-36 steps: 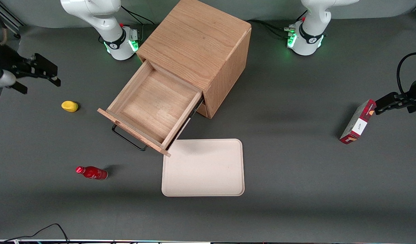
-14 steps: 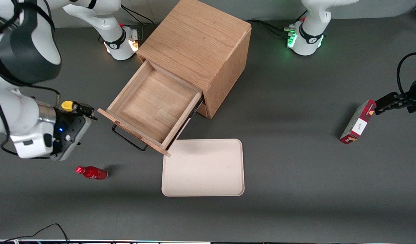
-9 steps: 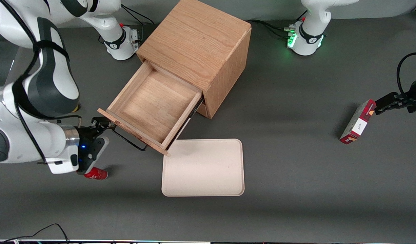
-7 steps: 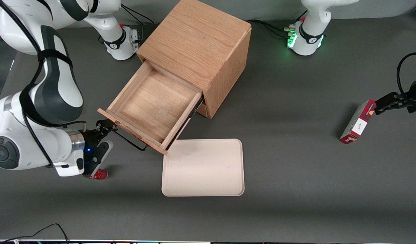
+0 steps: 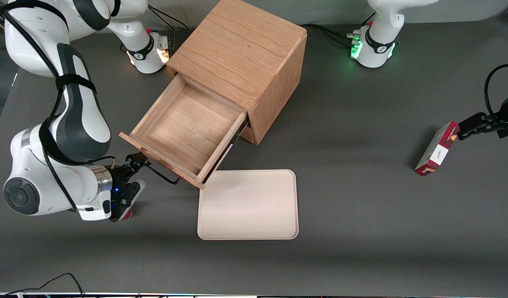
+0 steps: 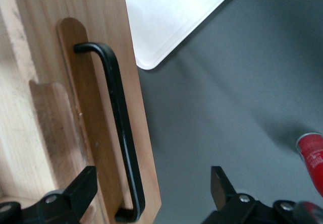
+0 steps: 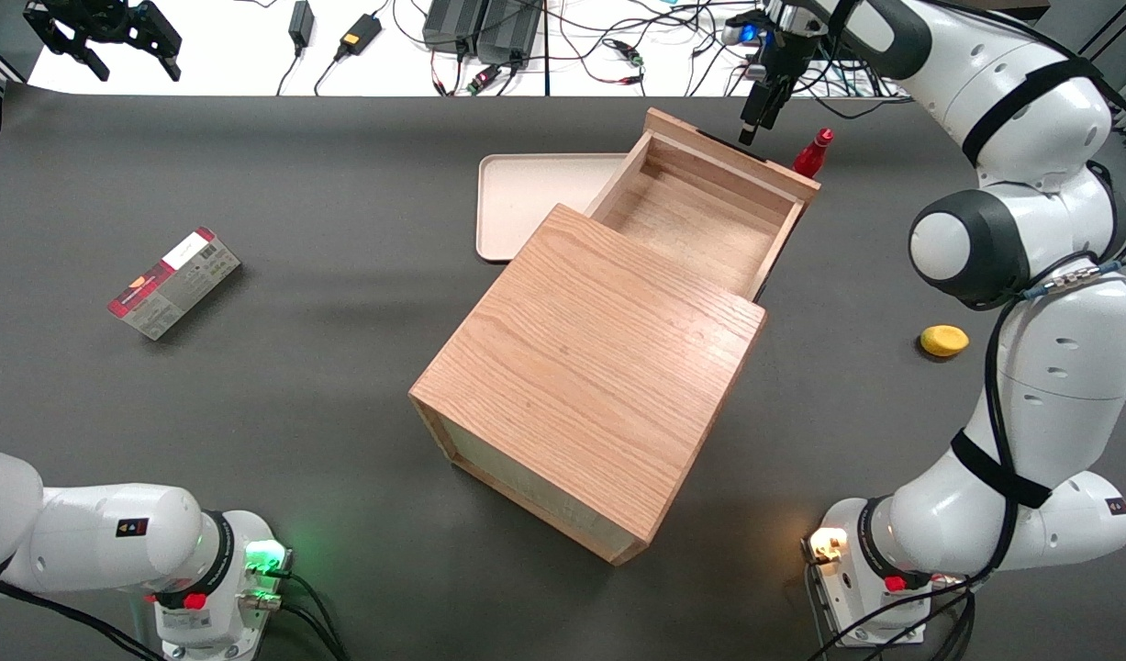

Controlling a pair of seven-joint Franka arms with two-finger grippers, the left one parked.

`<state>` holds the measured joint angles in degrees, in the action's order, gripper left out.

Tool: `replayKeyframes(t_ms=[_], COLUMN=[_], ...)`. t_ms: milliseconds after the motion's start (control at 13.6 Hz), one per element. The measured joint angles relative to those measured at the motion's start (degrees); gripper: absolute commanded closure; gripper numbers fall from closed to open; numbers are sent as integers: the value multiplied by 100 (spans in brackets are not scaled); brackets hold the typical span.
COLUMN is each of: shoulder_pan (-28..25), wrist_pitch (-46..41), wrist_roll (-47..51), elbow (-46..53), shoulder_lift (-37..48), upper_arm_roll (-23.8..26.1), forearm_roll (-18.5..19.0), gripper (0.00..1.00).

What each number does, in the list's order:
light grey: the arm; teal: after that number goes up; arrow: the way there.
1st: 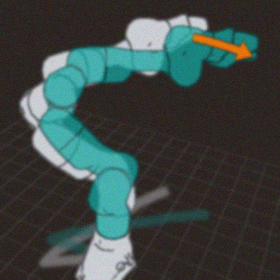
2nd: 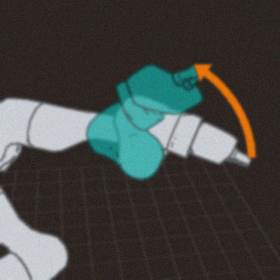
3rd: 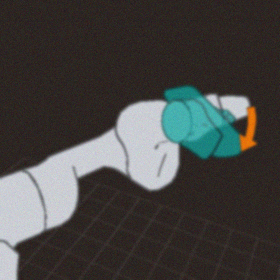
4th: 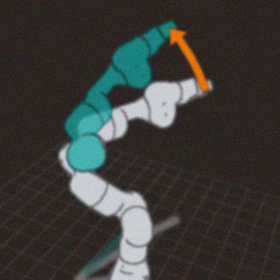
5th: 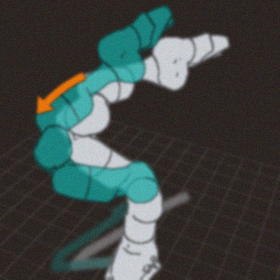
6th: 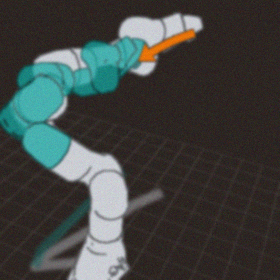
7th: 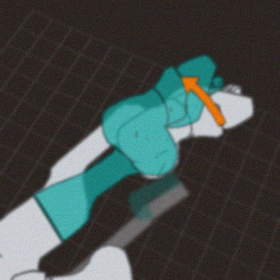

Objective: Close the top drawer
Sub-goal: 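Bring the right gripper against the drawer front beside the black handle, then push the drawer front with the right gripper into the cabinet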

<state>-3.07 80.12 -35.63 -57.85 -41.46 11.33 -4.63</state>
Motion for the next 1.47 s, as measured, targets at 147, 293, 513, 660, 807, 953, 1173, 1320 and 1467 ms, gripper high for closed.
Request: replayKeyframes(t_ms=[147, 293, 513, 660, 807, 953, 1173, 1320, 1467], shoulder_pan=[1, 3, 28, 52, 57, 57, 51, 44, 43], wrist_pitch=[150, 209, 352, 540, 587, 632, 908, 1045, 1139], wrist_roll=[24, 142, 214, 444, 597, 698, 841, 912, 958], elbow=[-174, -306, -472, -660, -779, -972, -1597, -2028, -2418], shoulder_lift=[-10, -16, -21, -22, -18, 73, 450, 736, 1019], upper_arm_roll=[0, 0, 0, -1, -2, -1, 15, 33, 57], forearm_roll=[-23, -36, -70, -225, -369, -474, -689, -780, -901], gripper=[0, 0, 0, 0, 0, 0, 0, 0, 0])
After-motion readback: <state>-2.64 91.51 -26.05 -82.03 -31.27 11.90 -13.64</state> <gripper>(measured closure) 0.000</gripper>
